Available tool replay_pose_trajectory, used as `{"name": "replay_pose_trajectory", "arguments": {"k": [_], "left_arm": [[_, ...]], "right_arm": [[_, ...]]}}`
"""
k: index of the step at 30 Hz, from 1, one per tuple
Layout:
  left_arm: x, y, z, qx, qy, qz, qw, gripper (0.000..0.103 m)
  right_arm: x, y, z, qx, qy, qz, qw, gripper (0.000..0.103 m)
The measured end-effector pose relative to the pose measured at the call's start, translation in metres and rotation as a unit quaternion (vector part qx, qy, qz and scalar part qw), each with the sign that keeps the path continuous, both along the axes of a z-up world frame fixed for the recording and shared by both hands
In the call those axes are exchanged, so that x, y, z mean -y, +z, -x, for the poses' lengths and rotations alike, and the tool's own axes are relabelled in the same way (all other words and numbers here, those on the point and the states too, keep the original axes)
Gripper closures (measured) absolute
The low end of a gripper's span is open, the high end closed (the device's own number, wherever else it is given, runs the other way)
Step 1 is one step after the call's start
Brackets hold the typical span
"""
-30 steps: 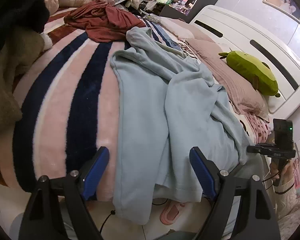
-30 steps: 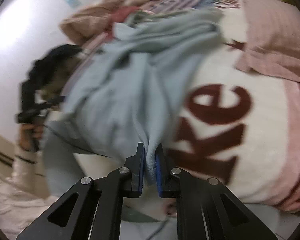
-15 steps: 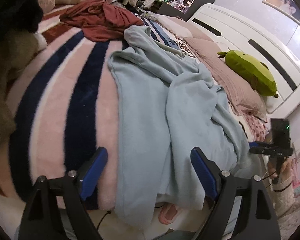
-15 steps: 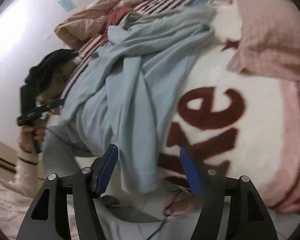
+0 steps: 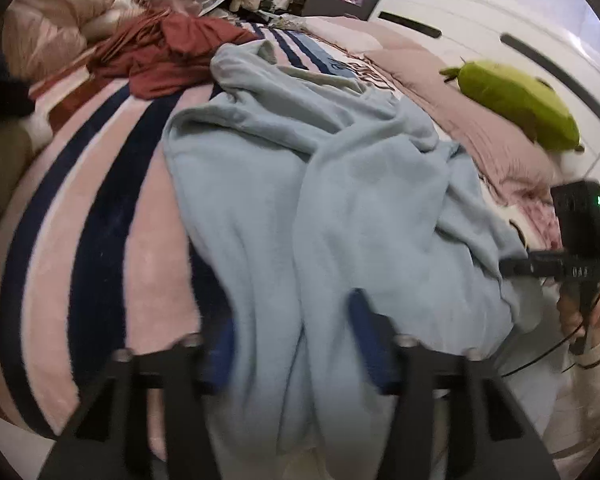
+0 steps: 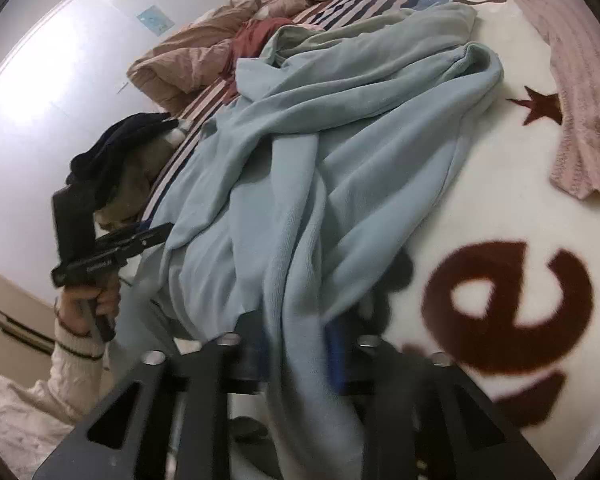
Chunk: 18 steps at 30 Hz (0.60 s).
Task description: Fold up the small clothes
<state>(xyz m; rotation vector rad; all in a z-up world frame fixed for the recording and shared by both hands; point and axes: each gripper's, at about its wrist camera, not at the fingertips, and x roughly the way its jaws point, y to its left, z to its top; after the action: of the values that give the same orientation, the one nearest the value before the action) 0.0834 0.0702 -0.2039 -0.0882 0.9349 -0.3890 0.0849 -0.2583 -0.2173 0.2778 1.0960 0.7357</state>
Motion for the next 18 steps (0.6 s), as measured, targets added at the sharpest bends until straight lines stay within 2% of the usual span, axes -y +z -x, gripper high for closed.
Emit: {"name": "replay_pose_trajectory", "arguments": {"k": [1,2,5,9,14,18], "left_arm": [[0.001,0.001,0.002,0.0,-0.007,0.003,1.0,0.086],[0.002,0.003,0.005,-0.001,-0.012,0.006,0.9999,0.091],[0.0,0.009,0.011,0.006,-0.019,0.007,0.9998,0.094],[-0.008,0.022,0.025,0.014,-0.026,0.054,0.9981,0.095],[-0.014,0.042,0.048,0.032,-0.031,0.08,0.9958,0.095],[-0.019,0.073,0.077,0.064,-0.038,0.105,0.9917,0.095]], "right_arm": [[0.0,0.001,0.0,0.002,-0.002,-0.007,1.0,0.093],[0.0,0.003,0.002,0.006,-0.001,-0.012,1.0,0.094],[0.006,0.011,0.01,0.014,0.002,-0.052,0.999,0.096],[0.011,0.024,0.022,0.026,0.001,-0.079,0.997,0.096],[0.018,0.045,0.041,0.044,-0.001,-0.109,0.993,0.096],[0.021,0.07,0.062,0.069,0.004,-0.126,0.99,0.096]]}}
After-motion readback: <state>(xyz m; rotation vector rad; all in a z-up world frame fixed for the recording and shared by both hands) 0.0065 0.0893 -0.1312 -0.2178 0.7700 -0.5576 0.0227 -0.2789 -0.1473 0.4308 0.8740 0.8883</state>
